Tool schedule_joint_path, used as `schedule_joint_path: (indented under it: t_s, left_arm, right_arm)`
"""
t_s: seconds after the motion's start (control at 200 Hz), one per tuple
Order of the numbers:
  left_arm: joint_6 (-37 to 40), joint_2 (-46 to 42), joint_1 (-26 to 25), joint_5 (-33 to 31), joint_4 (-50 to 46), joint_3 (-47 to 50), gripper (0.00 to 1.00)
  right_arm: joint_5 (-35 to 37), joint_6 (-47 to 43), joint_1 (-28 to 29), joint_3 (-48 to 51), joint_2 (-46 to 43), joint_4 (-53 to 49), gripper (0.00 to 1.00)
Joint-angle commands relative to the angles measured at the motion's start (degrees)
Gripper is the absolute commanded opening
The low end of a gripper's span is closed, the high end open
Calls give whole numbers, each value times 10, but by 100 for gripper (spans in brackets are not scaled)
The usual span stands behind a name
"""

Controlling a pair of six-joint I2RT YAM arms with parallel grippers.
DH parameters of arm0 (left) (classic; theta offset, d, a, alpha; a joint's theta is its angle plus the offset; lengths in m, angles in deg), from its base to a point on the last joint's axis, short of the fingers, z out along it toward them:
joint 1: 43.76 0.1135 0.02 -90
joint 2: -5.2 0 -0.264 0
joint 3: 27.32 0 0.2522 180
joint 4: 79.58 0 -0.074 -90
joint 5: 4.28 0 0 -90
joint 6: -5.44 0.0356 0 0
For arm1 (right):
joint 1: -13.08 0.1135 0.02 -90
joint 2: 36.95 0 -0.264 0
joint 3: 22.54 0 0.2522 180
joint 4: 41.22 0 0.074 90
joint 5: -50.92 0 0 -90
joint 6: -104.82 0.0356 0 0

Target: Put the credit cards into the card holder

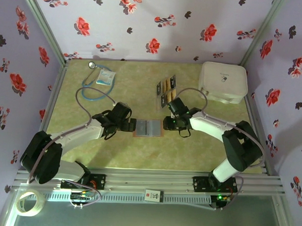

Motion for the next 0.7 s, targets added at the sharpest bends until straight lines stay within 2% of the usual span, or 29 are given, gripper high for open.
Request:
schedule_joint_path:
  t_s: [0.0, 0.045, 0.075, 0.09, 0.16, 0.26, 0.35, 0.385, 0.465, 0.515, 0.555, 0.66, 0.695]
  left_arm:
    - [-5, 5, 0, 4, 8, -11, 100]
    - [-4, 3, -1, 3, 8, -13, 100]
    - [-3, 2, 0, 4, 8, -14, 100]
    - [-2, 1, -1, 3, 8, -14, 100]
    - [2, -4, -1, 3, 12, -17, 100]
    - [7, -11, -1, 0, 19, -20, 100]
    - [3, -16, 1, -12, 24, -25, 100]
    - [-2, -17, 2, -19, 21, -29, 100]
    - [-8, -17, 6, -29, 18, -38, 100]
    - [-6, -17, 9, -30, 15, -44, 100]
    - [-4, -17, 11, -30, 13, -48, 100]
    - [2, -17, 15, -34, 7, -55, 100]
    - [3, -17, 17, -42, 10, -53, 100]
  right_arm:
    - [2, -30, -2, -40, -43, -49, 63]
    - [13, -40, -3, -60, -58, -69, 78]
    - [21, -47, -3, -75, -67, -85, 96]
    - [27, -52, -3, -82, -70, -92, 99]
    - [56, -69, -4, -120, -86, -125, 99]
    - [139, -85, -4, -169, -106, -153, 99]
    - [264, -57, -5, -176, -133, -117, 99]
    - [289, -56, -5, -176, -144, -104, 100]
    - [273, -140, -6, -153, -175, -48, 100]
    - [281, -140, -8, -136, -190, -19, 100]
    - [258, -143, -14, -130, -196, -3, 99]
    - [215, -136, -16, -184, -146, -65, 99]
    - [203, -133, -16, -210, -118, -91, 96]
